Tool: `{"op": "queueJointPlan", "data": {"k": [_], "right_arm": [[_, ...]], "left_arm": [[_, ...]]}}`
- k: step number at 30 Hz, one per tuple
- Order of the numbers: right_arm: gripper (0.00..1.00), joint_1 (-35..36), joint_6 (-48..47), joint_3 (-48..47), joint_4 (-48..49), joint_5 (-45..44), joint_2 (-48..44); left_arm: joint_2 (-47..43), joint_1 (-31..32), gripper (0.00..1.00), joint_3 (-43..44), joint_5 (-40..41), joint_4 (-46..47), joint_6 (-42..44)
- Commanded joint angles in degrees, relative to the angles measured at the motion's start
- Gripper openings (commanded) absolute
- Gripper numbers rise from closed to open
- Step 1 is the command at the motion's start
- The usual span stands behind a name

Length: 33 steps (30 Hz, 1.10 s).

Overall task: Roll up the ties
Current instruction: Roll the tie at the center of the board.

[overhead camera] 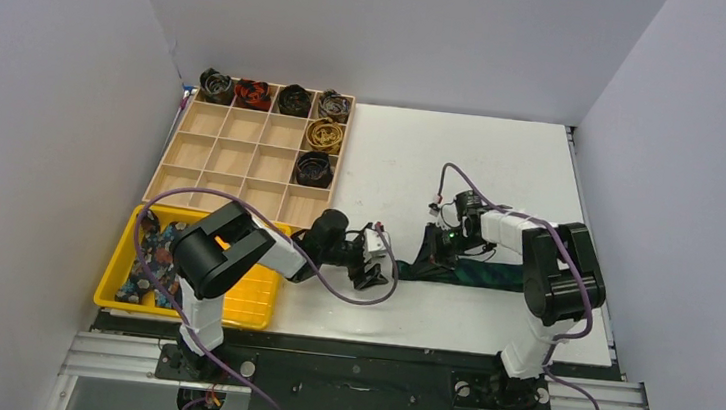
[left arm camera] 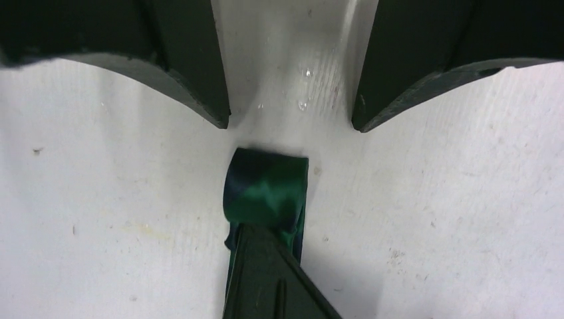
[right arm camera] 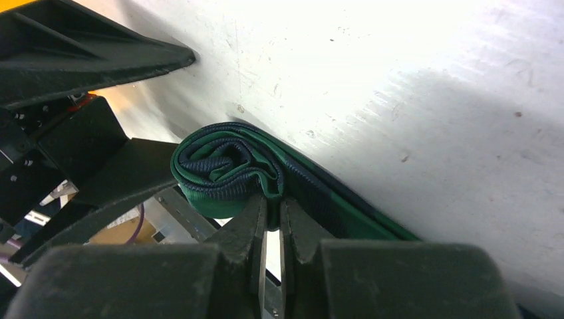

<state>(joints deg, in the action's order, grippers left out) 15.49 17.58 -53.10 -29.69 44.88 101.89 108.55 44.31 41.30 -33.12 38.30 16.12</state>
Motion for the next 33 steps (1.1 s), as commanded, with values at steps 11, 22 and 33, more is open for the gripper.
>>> {"op": "queueJointPlan", "data": {"k": [11,22,33], "right_arm": [[0.0,-2.6,-10.52,-3.94,-5.63,-5.7,10.87],[0.0,-2.72,-11.04,-4.81,-6.64,-6.01,12.02],[0.11,-3.96,-10.79,-4.96,-6.42,0.34,4.47]], "left_arm": [[13.41,0.78,0.73,-0.1,-6.11,31.9,-17.52],[16.41,2.51,0.22,0.78,-3.99,26.82,-13.28],[13.05,1.1,0.15,-1.47,-5.3,15.63,-7.19]]}}
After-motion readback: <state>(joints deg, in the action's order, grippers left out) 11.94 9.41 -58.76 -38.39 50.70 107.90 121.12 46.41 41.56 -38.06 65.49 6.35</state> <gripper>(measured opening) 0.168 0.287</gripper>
